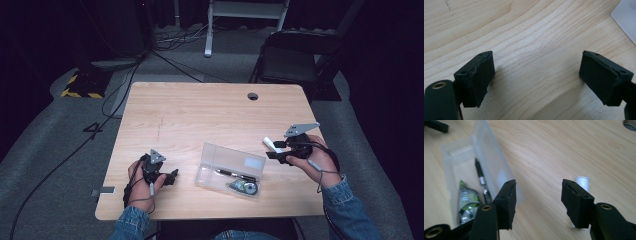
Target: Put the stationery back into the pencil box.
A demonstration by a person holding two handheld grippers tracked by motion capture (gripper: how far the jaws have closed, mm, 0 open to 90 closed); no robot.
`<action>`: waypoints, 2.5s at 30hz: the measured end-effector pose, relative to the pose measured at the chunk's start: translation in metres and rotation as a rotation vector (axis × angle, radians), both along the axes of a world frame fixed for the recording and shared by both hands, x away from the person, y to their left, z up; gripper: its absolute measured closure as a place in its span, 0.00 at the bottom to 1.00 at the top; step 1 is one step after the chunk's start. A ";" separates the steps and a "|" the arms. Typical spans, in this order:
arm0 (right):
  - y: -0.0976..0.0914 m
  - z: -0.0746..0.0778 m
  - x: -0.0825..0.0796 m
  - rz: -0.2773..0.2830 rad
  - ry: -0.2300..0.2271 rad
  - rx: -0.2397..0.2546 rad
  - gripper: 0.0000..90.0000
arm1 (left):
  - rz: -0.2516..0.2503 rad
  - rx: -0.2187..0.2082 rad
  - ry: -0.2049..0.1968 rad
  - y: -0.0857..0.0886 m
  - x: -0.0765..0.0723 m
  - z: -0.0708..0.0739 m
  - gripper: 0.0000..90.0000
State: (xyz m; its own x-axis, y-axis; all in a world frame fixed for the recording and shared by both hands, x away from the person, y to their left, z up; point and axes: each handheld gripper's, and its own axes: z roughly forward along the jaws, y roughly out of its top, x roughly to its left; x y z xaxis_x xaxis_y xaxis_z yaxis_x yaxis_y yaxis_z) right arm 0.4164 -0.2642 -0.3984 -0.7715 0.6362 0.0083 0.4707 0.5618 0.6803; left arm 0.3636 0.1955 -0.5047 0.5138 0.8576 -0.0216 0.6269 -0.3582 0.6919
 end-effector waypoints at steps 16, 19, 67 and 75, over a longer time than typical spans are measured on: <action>-0.021 -0.029 0.030 -0.126 0.016 -0.077 0.56 | 0.003 -0.003 0.003 0.001 -0.005 0.000 0.15; -0.022 -0.036 0.037 -0.141 0.028 -0.090 0.57 | 0.010 -0.005 0.005 0.002 -0.009 0.000 0.15; -0.018 -0.067 0.056 -0.187 0.082 -0.108 0.79 | 0.008 -0.003 0.000 0.005 -0.014 0.000 0.15; -0.015 -0.048 0.048 -0.166 0.040 -0.069 0.79 | 0.010 -0.002 0.001 0.005 -0.014 0.000 0.15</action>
